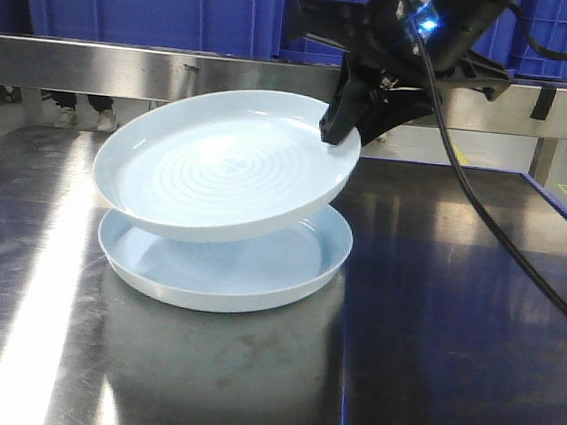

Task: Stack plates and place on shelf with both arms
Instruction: 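Lower the held plate onto the other plate with the right gripper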

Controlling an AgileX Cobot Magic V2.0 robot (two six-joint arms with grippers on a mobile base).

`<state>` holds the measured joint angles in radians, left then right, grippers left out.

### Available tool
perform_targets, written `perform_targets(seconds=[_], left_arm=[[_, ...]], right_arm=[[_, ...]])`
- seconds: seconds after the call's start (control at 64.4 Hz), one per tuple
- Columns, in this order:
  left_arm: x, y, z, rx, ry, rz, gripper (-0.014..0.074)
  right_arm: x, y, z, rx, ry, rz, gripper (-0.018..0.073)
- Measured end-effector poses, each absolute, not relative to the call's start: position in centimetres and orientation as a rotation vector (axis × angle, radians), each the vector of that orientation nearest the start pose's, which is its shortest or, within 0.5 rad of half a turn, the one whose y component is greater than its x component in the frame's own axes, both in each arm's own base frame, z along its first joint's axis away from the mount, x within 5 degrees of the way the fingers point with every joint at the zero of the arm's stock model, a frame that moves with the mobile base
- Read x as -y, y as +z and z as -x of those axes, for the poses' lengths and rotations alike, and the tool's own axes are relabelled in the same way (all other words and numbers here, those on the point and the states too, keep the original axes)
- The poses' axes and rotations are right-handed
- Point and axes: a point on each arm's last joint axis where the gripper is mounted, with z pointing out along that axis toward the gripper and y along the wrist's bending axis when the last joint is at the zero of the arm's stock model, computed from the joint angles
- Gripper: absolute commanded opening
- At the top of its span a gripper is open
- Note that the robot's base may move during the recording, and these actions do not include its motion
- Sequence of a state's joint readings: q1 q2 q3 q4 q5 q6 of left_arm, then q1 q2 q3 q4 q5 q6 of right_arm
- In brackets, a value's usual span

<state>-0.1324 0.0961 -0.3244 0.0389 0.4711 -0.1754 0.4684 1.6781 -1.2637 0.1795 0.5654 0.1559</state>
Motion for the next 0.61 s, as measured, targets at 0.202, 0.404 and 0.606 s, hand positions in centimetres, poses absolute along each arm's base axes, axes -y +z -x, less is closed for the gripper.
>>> perform_targets(seconds=[0.202, 0.404, 0.606], left_arm=[[0.42, 27.31, -4.39, -1.730, -0.186, 0.020, 0.0087], [0.42, 27.30, -4.38, -1.730, -0.186, 0.020, 0.0087], [0.42, 27.30, -4.38, -1.730, -0.186, 0.020, 0.0087]], right_arm=[[-17.52, 26.82, -32.70, -2.499, 0.448, 0.244, 0.0018], [-17.61, 26.16, -32.86, -2.523, 0.440, 0.246, 0.0018], [-17.63, 25.98, -32.86, -2.533, 0.437, 0.247, 0.0018]])
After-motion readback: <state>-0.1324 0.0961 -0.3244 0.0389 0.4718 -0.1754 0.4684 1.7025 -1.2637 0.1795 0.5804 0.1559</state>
